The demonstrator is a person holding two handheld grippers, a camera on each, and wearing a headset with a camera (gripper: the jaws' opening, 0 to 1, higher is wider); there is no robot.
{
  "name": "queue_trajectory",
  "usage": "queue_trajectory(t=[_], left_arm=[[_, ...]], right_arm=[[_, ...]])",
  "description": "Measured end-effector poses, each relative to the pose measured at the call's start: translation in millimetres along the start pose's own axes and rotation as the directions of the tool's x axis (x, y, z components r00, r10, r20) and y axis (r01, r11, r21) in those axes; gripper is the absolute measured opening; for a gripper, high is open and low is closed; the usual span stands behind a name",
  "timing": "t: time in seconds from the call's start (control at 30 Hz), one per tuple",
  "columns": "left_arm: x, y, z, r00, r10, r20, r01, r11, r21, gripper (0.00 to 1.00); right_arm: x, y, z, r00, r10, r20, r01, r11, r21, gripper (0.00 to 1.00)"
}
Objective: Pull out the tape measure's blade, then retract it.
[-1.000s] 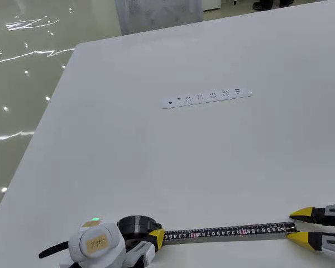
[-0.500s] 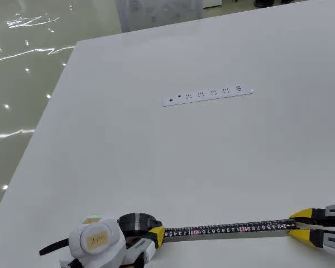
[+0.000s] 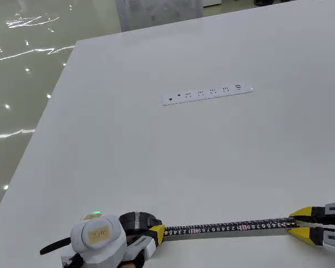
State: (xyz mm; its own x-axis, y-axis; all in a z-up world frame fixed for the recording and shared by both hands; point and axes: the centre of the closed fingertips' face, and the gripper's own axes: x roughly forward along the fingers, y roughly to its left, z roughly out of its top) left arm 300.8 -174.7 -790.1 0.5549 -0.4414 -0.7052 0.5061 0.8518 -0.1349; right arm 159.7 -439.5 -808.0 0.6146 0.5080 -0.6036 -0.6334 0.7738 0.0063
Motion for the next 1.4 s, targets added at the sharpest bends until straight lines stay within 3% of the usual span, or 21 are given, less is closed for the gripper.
queue_trajectory(t=[0.13, 0.27, 0.33, 0.73, 0.9, 0.97, 1.4], left_arm=[[0.0, -0.1, -0.5, 0.9999, -0.001, -0.014, 0.001, 1.0, -0.002, 0.58], [-0.3, 0.0, -0.8, 0.9998, 0.0, -0.018, 0.0, 1.0, -0.002, 0.57], [-0.1, -0.1, -0.7, 0.9999, -0.003, -0.017, 0.003, 1.0, -0.004, 0.57], [-0.3, 0.3, -1.4, 0.9998, -0.013, -0.017, 0.012, 1.0, -0.01, 0.57], [-0.4, 0.3, -1.4, 0.9997, -0.017, -0.015, 0.017, 1.0, -0.014, 0.57], [-1.0, 0.6, -1.6, 0.9997, -0.022, -0.013, 0.022, 1.0, -0.016, 0.57], [-1.5, 0.2, -1.6, 0.9995, -0.031, -0.01, 0.031, 0.999, -0.027, 0.57]], right_arm=[[0.5, 1.2, -0.9, 0.9999, 0.013, -0.002, -0.013, 1.0, 0.001, 0.13], [6.8, 12.2, 8.7, 0.9974, 0.062, 0.038, -0.061, 0.998, -0.015, 0.12], [12.6, 13.9, 9.7, 0.9979, 0.061, 0.023, -0.06, 0.998, -0.021, 0.12], [31.1, 21.6, 22.0, 0.9932, 0.101, 0.058, -0.1, 0.995, -0.019, 0.12], [38.4, 22.8, 28.7, 0.9893, 0.117, 0.087, -0.117, 0.993, 0.0, 0.12], [40.7, 25.6, 35.9, 0.9838, 0.129, 0.124, -0.134, 0.991, 0.03, 0.12], [61.7, 37.2, 48.7, 0.9773, 0.165, 0.133, -0.168, 0.986, 0.012, 0.12]])
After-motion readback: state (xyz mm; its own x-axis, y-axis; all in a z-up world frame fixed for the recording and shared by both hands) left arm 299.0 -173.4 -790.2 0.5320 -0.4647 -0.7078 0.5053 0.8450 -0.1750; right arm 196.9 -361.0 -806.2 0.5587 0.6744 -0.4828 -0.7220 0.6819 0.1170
